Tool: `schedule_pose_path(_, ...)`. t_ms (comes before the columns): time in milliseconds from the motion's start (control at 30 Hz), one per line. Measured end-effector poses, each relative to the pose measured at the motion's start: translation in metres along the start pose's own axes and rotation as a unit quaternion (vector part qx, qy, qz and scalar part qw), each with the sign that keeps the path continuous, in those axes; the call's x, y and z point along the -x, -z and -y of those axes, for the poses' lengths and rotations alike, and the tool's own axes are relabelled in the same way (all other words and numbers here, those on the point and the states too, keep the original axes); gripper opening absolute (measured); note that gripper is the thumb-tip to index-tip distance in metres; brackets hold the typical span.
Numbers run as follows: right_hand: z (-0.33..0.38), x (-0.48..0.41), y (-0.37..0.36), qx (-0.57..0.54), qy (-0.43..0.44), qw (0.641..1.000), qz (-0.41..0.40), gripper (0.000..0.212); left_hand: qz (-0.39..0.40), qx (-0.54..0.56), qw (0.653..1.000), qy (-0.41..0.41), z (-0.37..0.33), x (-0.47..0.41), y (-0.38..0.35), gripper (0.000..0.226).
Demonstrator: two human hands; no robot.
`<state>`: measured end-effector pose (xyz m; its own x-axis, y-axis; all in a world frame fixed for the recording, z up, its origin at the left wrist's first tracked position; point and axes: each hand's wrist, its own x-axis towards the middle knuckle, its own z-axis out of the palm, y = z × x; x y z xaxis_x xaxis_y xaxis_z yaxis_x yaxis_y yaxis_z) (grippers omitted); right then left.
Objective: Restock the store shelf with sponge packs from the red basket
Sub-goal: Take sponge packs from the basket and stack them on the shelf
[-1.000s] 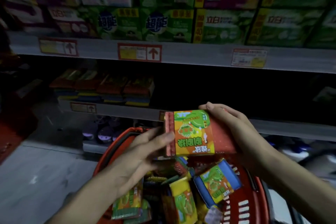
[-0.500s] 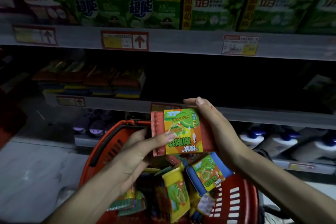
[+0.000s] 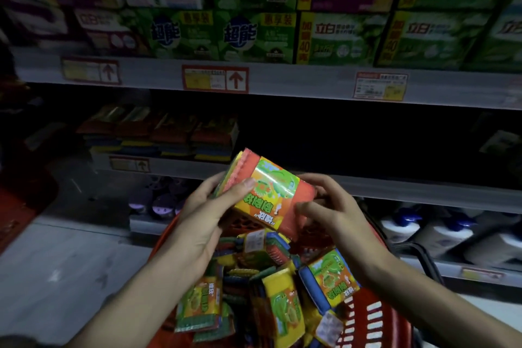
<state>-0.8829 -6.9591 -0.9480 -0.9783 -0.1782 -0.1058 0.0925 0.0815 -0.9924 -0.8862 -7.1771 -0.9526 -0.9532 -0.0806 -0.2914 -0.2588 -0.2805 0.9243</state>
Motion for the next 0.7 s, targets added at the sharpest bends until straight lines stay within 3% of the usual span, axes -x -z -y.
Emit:
schedule_pose_path(133,-0.004,0.005,-0.009,0.038,-0.008,0.998,-0.045,0.031,-0.037,-0.019,0.999,-0.019,-0.003,-0.003,-0.002,0.068)
schedule_pose_path(400,-0.008,0.006,-0.004,-0.103,-0.106,0.989,0.019,0.043,-0.068,-0.049,0.996,-0.031,-0.007,-0.002,-0.001,0.089)
schedule_pose_path(600,-0.015,0.0,-0.001,-0.136,-0.12,0.983,0.008,0.041,-0.058,-0.06,0.995,0.046,0.002,0.006,-0.001,0.074)
schedule_pose_path(700,-0.02,-0.005,0.001,-0.201,-0.126,0.972,-0.005,0.024,-0.031,-0.079,0.993,0.086,0.005,0.012,-0.005,0.061)
